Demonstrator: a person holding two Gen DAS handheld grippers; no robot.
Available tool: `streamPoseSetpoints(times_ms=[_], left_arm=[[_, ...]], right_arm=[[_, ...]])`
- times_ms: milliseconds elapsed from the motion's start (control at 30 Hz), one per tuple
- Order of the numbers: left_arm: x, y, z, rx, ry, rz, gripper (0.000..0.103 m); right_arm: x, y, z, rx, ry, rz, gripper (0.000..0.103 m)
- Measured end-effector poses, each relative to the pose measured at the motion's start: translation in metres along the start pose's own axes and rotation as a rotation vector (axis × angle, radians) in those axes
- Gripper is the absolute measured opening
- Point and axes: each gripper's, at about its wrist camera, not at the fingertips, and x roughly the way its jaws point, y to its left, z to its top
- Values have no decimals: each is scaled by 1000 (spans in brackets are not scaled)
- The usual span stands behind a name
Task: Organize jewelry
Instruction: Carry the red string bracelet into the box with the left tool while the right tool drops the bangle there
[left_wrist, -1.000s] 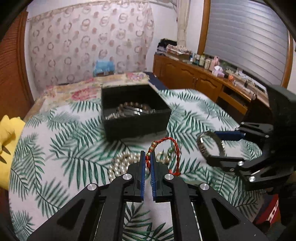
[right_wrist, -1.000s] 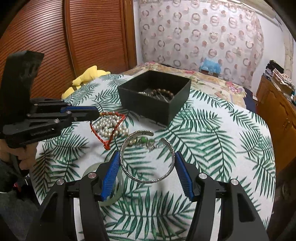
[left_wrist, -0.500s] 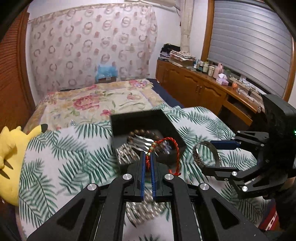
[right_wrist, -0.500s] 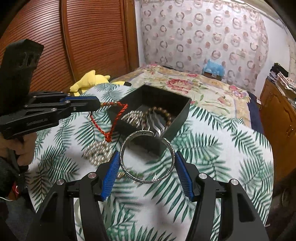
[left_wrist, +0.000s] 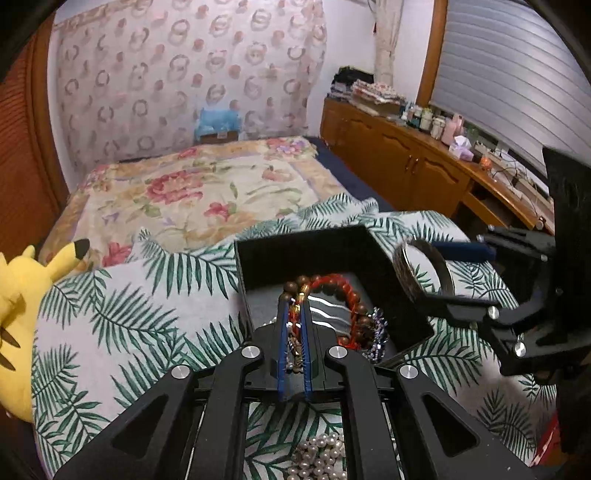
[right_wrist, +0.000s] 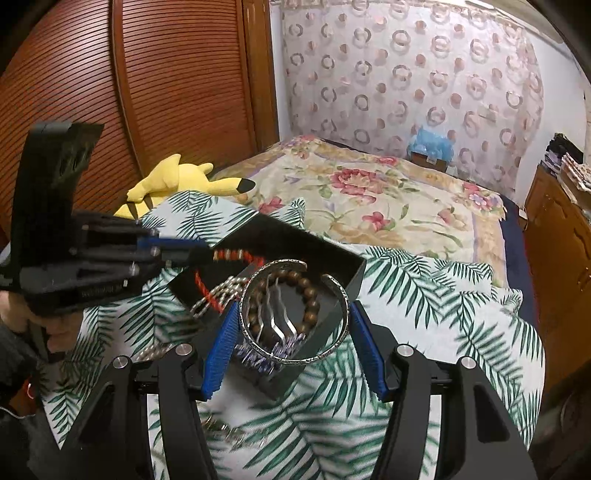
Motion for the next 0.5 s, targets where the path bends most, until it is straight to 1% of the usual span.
streamPoseSetpoints(times_ms=[67,133,200,267,367,500], left_arm=[[2,2,-1,-2,6,-2,7],[1,3,-2,-3,2,7,12],[-2,5,-3,-12,-9,10,22],[-6,7,-4,-20,-17,18,26],[-12,14,-6,-30,-27,31,28],[-18,20,-8,-34,-33,54,29]], right_arm=[[7,-2,5,-6,-2,3,62],[15,-2,11,-15,1,-1,62],[23,-2,14,-20,4,-4,62],[31,-1,16,-28,11,-4,62],[44,3,17,-49,22,-10,62],[60,6,18,-76,45,-42,62]])
